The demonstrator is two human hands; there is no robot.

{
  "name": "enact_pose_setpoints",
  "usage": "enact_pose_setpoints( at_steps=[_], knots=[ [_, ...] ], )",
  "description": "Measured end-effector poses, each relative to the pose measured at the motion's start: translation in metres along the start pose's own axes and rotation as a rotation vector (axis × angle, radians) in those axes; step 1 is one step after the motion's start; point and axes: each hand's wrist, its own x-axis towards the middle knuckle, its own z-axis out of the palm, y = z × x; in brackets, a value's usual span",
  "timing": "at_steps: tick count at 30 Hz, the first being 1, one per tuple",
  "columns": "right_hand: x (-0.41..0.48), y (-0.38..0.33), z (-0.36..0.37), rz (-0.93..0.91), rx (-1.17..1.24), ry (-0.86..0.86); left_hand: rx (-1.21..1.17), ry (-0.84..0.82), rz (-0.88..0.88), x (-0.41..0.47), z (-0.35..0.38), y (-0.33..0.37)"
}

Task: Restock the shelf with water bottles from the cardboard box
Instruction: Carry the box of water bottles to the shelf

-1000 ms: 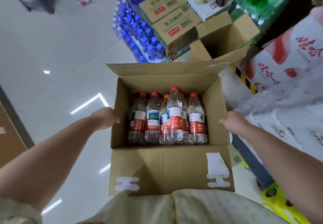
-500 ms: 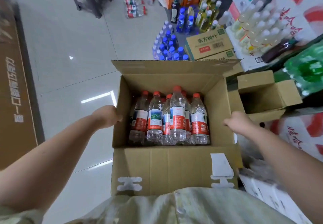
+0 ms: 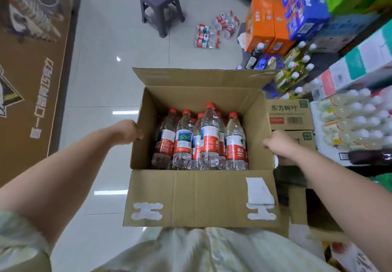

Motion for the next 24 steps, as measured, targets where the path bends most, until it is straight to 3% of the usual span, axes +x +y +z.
enact_pose_setpoints(
  at_steps=[13,24],
  knots=[
    [0.136,-0.227,-0.089,0.069,-0.039,-0.01,-0.002,-0.063,0.032,0.202,-0.213,0.031],
    [0.292,-0.464,-0.19,-0.046,-0.006,-0.014,-0.023,0.016,-0.018,0.373,-0.424,0.056]
  ],
)
